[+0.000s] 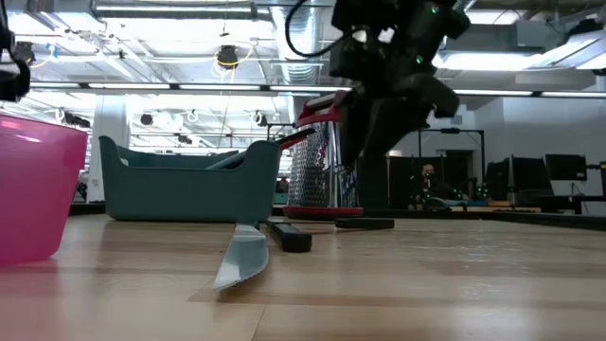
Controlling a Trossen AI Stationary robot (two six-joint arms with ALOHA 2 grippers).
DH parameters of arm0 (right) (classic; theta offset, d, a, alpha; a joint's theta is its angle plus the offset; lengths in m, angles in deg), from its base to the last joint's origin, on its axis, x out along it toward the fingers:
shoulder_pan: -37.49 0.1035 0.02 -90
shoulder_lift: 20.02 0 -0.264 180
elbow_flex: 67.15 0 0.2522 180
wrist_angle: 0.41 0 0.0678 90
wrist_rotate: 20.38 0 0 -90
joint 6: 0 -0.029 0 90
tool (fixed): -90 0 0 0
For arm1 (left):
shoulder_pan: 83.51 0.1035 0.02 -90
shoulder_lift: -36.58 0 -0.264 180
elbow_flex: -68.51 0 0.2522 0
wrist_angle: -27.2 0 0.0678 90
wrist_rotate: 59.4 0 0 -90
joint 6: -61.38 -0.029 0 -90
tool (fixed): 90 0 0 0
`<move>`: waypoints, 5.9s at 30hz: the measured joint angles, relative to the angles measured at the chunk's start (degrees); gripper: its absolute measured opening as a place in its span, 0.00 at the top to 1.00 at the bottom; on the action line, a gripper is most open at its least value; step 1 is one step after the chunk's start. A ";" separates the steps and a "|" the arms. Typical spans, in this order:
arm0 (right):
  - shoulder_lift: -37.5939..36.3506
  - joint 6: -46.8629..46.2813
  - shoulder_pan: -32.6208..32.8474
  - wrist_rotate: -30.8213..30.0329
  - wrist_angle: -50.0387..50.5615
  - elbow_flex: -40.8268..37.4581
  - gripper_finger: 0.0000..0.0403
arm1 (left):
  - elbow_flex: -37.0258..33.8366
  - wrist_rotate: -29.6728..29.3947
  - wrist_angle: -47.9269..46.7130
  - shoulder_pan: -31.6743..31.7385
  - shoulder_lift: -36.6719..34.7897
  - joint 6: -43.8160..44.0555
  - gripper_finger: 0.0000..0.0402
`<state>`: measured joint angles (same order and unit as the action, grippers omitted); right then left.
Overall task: Pick & Place Kitchen Items
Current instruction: Put the top right silver table knife into the yellow bin
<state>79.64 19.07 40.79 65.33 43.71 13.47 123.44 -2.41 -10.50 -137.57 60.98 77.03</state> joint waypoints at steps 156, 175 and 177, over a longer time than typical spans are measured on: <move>-2.10 -85.33 39.06 6.46 26.31 13.81 0.91 | -40.83 46.52 40.27 46.62 -24.39 -6.31 0.99; -1.83 -77.25 50.44 8.90 37.59 13.76 0.91 | -40.83 46.34 42.46 45.35 -24.39 -6.33 0.99; -1.84 -78.37 52.13 8.92 38.64 13.51 0.91 | -40.83 46.34 42.46 45.35 -24.39 -6.33 0.99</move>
<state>77.80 -59.30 92.92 74.25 82.35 26.97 82.61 43.92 31.97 -92.22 36.59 70.70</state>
